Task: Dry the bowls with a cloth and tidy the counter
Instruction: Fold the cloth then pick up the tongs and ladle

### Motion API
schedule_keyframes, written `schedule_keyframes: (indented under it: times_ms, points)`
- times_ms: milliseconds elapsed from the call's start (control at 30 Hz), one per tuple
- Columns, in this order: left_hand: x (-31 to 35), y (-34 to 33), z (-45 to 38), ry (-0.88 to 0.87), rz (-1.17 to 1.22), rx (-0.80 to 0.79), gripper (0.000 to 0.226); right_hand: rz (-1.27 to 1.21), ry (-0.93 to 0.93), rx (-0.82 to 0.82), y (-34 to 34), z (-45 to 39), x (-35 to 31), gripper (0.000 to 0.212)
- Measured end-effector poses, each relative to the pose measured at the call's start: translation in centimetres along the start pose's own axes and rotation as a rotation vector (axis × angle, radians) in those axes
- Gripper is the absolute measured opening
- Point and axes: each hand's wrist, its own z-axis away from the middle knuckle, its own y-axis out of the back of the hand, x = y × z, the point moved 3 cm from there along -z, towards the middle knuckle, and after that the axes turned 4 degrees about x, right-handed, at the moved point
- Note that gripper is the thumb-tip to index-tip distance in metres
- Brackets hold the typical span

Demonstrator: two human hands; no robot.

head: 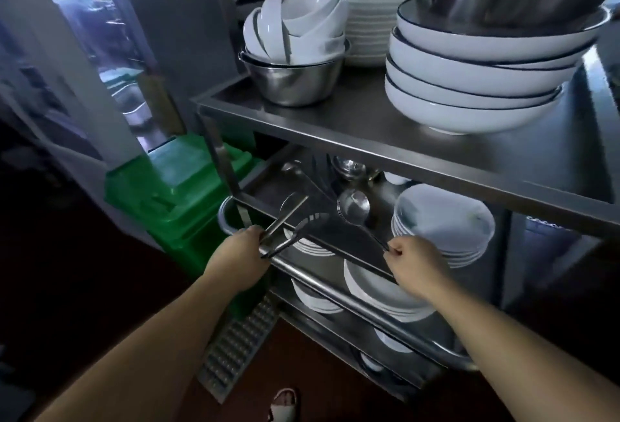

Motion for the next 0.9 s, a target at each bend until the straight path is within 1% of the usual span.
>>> schedule_keyframes:
  times_ms: [100,200,233,300,433,533,767,900]
  points:
    - [-1.0,-0.3,-5.7,-0.086,-0.011,-0.034,0.040,0.018,-0.029,0.043,-1.0,-2.5,-1.4,0.039]
    - [-2.2,-0.1,-10.9,-0.214,-0.041,-0.052,0.029,0.016,-0.092,0.069,-2.3,-4.3,-3.0,0.034]
    - [-2.5,-0.1,-12.5,-0.258,-0.061,-0.055,0.032,0.014,-0.111,0.075,-2.8,-4.7,-3.5,0.032]
    - [-2.8,0.0,-15.4,-0.333,-0.107,-0.071,0.045,0.016,-0.153,0.083,-3.7,-5.4,-4.3,0.027]
    - [-3.1,-0.3,-20.2,-0.451,-0.120,-0.147,0.050,-0.038,-0.253,0.120,-4.9,-6.4,-5.2,0.013]
    - [-3.1,-0.8,-22.9,-0.532,-0.145,-0.183,0.045,-0.019,-0.299,0.142,-5.3,-6.8,-5.7,0.012]
    - [-2.1,-2.5,-26.5,-0.637,-0.180,-0.228,0.034,-0.002,-0.348,0.172,-5.2,-6.8,-6.1,0.010]
    - [-2.0,-3.4,-27.7,-0.670,-0.218,-0.274,0.038,-0.020,-0.340,0.158,-5.3,-6.9,-6.2,0.011]
